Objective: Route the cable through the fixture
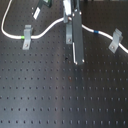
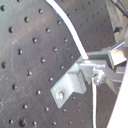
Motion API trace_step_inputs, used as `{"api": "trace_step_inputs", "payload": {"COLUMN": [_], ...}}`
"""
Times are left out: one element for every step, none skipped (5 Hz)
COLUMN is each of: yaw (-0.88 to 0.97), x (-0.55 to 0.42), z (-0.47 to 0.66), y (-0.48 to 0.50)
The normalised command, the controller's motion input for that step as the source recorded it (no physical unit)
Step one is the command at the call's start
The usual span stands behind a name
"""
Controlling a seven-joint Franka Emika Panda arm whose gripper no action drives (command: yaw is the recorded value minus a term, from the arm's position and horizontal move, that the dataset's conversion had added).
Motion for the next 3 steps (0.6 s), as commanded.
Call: {"api": "trace_step_inputs", "payload": {"yaw": [0.4,0.43,0.01], "x": [-0.194,-0.084,0.002], "z": [0.16,0.0,0.14], "y": [0.027,0.026,0.001]}}
